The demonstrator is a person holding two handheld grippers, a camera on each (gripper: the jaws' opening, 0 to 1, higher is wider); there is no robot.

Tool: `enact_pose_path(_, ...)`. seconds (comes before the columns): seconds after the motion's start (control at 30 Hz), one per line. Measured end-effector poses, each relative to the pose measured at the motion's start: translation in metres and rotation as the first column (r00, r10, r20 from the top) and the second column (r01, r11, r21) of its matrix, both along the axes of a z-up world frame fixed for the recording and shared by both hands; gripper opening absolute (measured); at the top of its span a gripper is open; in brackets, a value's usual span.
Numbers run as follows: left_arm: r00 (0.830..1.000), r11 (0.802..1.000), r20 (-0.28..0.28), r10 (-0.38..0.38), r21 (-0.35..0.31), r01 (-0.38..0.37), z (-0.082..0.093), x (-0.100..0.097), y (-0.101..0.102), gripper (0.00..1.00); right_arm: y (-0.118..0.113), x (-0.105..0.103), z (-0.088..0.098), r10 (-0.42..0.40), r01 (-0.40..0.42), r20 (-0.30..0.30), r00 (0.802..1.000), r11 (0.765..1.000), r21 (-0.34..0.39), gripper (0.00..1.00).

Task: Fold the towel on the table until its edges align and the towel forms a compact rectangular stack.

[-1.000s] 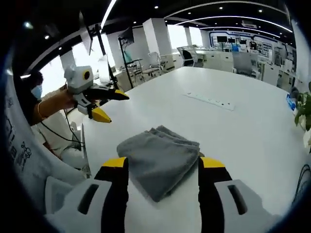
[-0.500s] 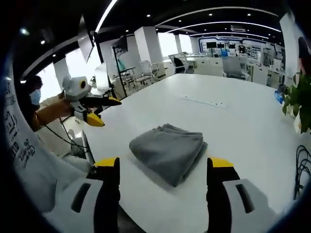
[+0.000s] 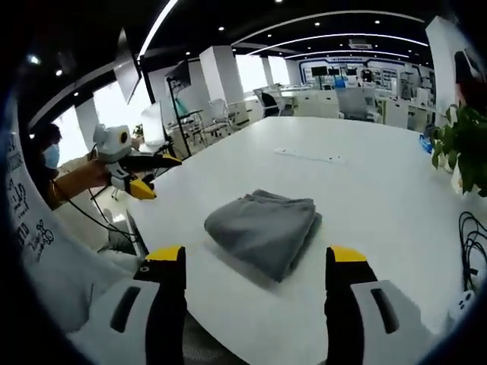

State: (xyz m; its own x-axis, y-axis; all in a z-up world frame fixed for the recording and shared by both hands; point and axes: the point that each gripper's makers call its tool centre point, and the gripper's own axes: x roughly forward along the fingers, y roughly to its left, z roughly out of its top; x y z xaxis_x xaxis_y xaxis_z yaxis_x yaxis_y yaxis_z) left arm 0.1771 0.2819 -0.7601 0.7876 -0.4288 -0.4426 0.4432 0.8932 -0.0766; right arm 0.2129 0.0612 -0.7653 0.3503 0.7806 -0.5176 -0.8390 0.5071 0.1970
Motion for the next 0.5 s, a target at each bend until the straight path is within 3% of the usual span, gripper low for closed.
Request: enact_pose_path(0.5, 1.0, 1.0, 0.019, 0.006, 0.011, -0.006, 0.0075, -0.0053, 0.0065, 0.94, -0.0008, -0.0059, 0.0045, -0.014, 0.014, 0.012, 1.0, 1.0, 0.005, 0.76)
